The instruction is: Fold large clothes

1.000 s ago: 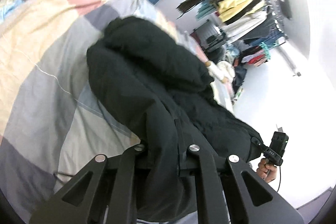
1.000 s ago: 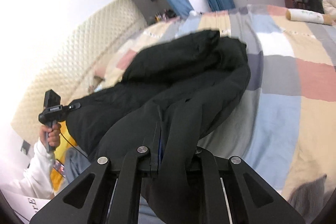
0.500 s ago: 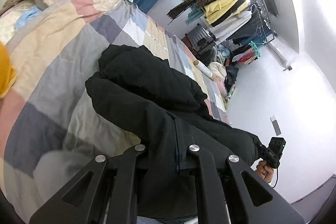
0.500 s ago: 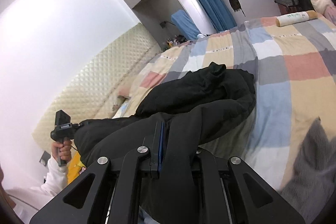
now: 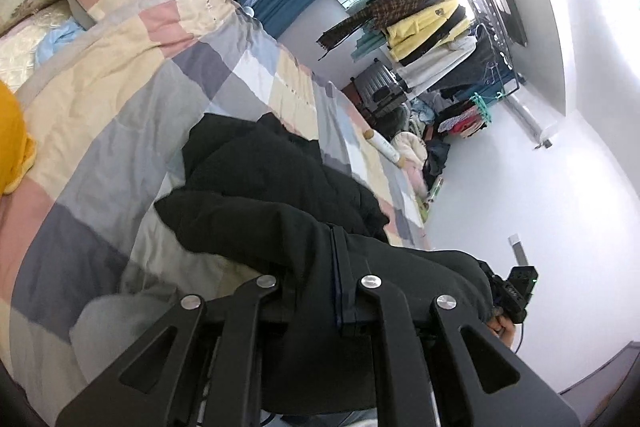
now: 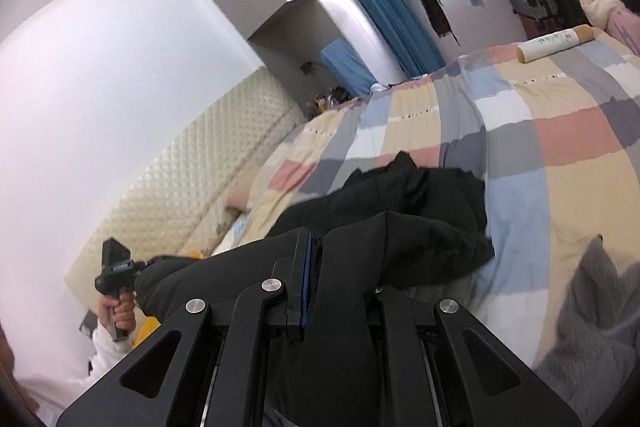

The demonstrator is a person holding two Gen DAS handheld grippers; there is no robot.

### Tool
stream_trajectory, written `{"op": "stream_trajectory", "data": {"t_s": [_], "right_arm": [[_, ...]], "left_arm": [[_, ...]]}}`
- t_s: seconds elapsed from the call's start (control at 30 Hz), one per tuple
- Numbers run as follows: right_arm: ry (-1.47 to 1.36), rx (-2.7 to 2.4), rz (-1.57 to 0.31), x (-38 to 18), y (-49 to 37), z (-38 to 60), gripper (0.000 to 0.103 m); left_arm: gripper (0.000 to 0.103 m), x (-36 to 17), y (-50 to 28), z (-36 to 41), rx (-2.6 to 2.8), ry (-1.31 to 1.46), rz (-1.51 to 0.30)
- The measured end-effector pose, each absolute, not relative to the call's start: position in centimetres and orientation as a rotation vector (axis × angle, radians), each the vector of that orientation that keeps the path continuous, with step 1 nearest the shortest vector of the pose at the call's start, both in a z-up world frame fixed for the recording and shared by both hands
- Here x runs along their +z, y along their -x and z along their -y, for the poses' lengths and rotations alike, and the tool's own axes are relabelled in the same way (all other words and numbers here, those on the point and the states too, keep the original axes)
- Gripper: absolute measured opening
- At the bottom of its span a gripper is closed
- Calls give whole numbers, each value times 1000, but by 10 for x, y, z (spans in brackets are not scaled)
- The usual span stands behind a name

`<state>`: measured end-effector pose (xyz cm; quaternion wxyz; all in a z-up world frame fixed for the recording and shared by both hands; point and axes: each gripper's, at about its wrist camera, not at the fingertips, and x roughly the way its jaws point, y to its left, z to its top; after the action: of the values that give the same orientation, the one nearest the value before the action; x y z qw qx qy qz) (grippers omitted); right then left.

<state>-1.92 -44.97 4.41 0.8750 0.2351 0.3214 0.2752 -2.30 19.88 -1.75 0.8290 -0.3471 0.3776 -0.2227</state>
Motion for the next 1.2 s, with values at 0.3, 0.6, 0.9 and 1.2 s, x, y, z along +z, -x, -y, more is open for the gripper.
{"op": "stream_trajectory", "data": {"t_s": [0.3,0.6,0.9,1.2], "right_arm": [[-577,498,-696,41,-72,451,8],[-617,372,-745,19,-167,453,7],[-570,219,-849,-34,-253,441,7],[-503,151,-923,-96,-306,424,6]], "left_arm": [[11,-10,-62,-205,-394,729,-771],[11,-15,-146,-175,-210,549,-725],[12,-51,-216,-157,-64,470,-831],[13,-109,-278,-140,28,382,-940]]}}
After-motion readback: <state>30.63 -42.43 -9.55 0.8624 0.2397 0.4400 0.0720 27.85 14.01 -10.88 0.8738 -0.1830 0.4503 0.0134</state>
